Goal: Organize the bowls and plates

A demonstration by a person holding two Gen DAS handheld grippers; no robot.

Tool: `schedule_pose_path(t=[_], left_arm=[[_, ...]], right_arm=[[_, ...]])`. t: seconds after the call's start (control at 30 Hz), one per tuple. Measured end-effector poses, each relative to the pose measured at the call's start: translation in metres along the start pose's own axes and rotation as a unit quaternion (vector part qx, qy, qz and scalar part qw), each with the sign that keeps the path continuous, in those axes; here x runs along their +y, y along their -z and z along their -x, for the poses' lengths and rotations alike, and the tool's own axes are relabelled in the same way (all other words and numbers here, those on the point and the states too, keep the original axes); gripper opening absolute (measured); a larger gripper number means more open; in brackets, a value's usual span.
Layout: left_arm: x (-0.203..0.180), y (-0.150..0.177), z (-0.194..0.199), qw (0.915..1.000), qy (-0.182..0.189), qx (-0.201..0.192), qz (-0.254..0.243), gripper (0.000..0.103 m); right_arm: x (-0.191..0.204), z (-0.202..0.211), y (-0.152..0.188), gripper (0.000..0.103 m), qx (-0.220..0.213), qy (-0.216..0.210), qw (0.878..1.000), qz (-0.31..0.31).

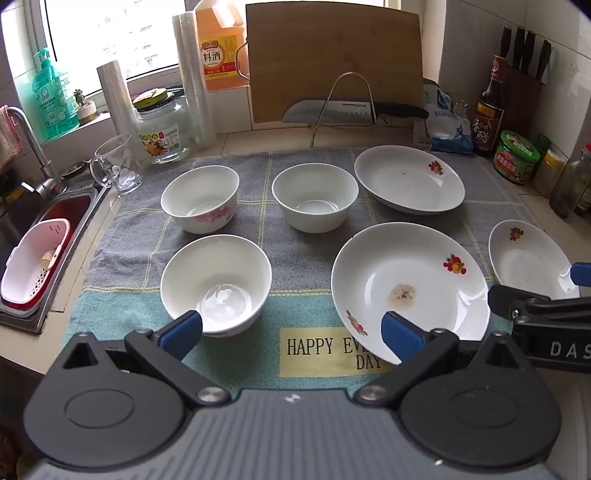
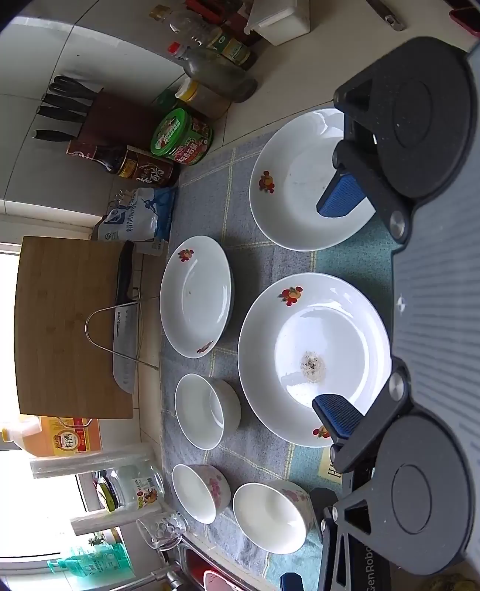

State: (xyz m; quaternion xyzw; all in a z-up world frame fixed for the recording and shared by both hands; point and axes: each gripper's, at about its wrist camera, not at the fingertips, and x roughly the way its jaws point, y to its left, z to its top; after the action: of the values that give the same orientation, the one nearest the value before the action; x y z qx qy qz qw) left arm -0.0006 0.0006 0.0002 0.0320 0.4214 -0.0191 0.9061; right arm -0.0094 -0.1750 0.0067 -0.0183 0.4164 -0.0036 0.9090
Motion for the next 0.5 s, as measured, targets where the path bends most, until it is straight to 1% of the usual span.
schedule_pose_path(t=[0.27, 0.3, 0.5], left_arm=[[0.0073, 0.0015, -0.0008, 1.0, 0.002, 0.008, 0.004, 0.102], [0.0036, -0.0014, 0.0037, 1.0, -0.002, 0.001, -0.001, 0.102], [0.0043, -0.0004, 0.0061, 1.0, -0.003, 0.004, -0.001, 0.102]], right_arm=[[0.0003, 0.0006, 0.0003, 0.103, -0.003, 0.003, 1.0, 0.003], [0.0003, 0.0009, 0.0002, 0.103, -0.003, 0.003, 1.0, 0.004], [0.0004, 0.0012, 0.0001, 0.103, -0.004, 0.003, 1.0, 0.004]])
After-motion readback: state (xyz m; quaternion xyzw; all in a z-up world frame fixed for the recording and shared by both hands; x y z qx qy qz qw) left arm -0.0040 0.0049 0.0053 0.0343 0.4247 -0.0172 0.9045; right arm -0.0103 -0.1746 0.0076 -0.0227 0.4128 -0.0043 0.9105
